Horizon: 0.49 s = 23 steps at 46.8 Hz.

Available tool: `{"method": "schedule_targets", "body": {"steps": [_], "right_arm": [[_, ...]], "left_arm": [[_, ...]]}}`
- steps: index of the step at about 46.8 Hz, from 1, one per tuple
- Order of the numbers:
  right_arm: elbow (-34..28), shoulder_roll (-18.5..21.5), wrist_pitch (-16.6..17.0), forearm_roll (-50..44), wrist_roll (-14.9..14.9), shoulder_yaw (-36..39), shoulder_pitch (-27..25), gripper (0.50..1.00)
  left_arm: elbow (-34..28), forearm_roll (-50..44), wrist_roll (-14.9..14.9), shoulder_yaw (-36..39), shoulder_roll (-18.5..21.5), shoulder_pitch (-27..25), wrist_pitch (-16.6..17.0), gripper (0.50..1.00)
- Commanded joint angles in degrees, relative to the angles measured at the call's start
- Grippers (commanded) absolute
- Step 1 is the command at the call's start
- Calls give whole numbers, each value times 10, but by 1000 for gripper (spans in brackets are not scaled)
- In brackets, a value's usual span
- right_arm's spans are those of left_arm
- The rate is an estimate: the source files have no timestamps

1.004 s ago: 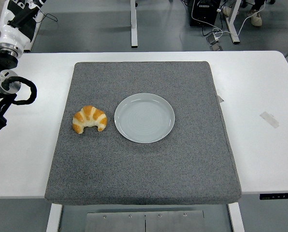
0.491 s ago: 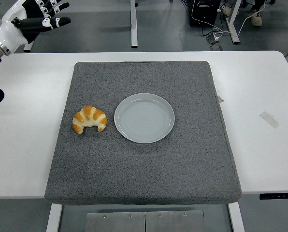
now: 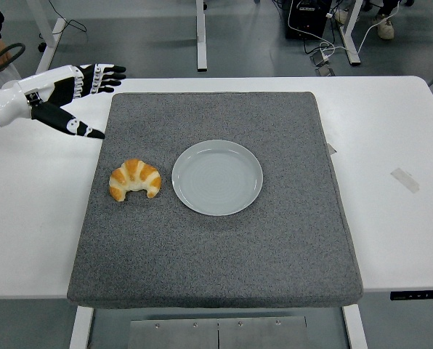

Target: Place the bread on the plate

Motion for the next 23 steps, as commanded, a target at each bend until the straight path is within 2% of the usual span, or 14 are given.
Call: {"method": "schedule_targets", "body": {"steps": [1, 23], "right_arm": [[1, 0, 1, 0, 0, 0, 0, 1000], [4, 0, 1, 0, 0, 0, -2, 1000]], "left_arm": [[-1, 39, 0, 1, 0, -3, 13, 992], [-41, 198, 0, 2, -35, -8, 131, 983]]}}
